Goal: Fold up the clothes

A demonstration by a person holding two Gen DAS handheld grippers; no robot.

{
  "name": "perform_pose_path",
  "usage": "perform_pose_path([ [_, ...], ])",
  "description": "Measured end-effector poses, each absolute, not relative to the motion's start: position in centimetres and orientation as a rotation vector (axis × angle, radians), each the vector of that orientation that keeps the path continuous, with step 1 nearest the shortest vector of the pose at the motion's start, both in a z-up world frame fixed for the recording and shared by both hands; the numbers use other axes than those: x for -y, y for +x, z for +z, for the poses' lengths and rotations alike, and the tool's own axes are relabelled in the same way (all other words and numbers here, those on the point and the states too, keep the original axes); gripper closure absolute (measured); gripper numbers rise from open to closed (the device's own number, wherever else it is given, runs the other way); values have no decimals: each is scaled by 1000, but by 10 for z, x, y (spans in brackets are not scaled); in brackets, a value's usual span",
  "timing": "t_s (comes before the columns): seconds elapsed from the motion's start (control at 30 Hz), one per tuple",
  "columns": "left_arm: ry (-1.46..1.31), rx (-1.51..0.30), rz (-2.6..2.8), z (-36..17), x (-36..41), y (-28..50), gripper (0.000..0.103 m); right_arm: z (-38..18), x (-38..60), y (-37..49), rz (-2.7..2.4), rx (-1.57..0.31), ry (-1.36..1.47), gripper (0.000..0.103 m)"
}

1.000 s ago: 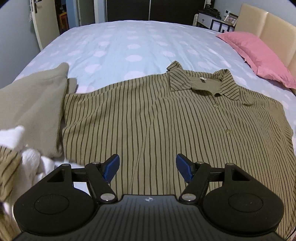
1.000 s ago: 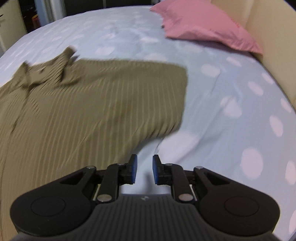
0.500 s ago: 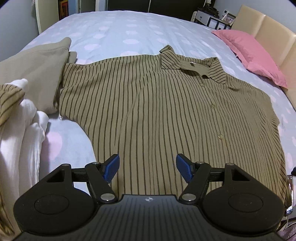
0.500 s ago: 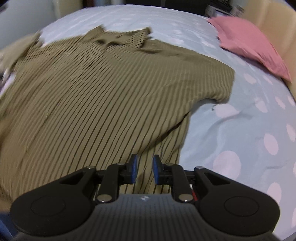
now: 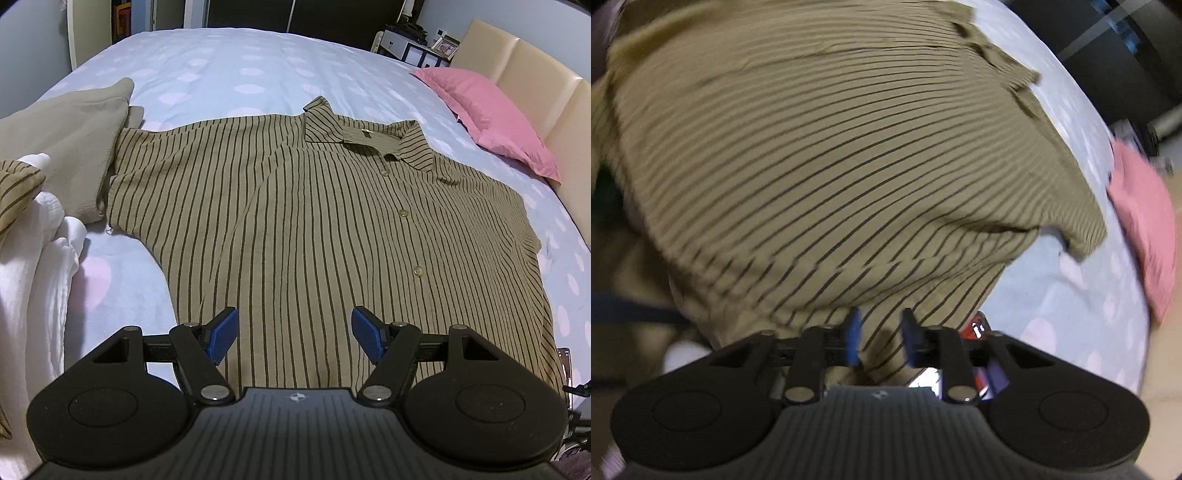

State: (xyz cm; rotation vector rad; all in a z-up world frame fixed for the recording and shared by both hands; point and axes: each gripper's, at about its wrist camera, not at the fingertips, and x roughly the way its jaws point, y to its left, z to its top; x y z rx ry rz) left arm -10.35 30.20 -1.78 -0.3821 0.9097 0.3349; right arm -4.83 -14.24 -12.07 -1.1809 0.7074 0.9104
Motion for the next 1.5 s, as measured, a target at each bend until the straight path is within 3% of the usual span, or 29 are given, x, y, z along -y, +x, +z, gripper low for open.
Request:
perform_pose_path([
  [0.4,-387,-908,339,-19,-300,-103,37,-166,151,-96,927,-469,-1693,65],
  [0.47,-389,-908,340,-19,-300,-104,37,-170,150,-98,895,-440,-1739,76],
  [0.5,-390,-907,340,-19,-300,-104,37,-172,149,-97,879,-429,-1756,89],
  [0.53,-390,-906,338,-18,-300,-104,37,-172,149,-96,867,-432,-1758,95],
  [0.6,-392,-902,336,-17,-299,-104,37,-166,149,-93,853,-445,-1725,100],
  [0.9,-394,-896,320,-14,-297,-104,37,-129,160,-78,635,-586,-1611,101],
  [1.33,-412,-888,335,-13,-303,-111,37,-147,184,-63,575,-1005,-1491,103],
  [1.5,-416,-884,337,-11,-302,-112,37,-134,184,-70,613,-877,-1461,100],
])
